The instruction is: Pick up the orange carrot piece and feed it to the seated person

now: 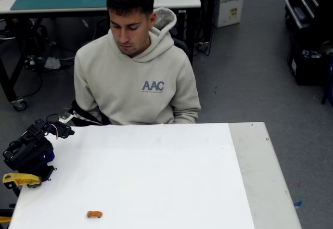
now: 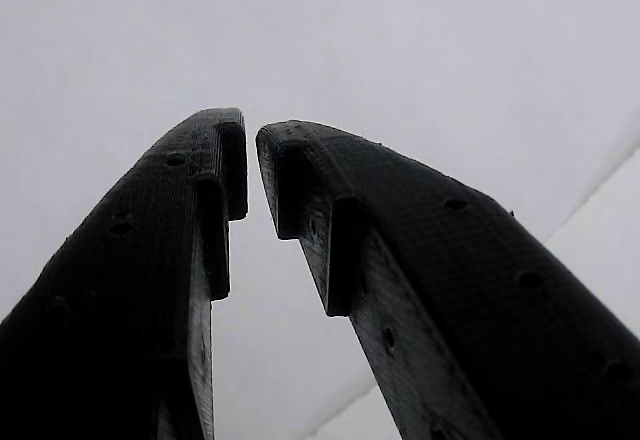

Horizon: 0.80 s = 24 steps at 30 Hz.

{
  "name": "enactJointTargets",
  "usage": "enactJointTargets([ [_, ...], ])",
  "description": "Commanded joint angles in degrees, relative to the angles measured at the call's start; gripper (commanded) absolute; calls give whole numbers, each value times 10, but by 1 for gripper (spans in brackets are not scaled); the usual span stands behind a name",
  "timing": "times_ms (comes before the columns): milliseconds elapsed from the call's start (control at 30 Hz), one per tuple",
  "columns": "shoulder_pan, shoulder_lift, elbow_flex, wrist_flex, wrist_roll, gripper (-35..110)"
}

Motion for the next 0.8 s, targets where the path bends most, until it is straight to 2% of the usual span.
enactJointTargets([
  [0, -14, 14, -29, 6, 8, -2],
  [767, -18, 13, -28, 6, 1, -2],
])
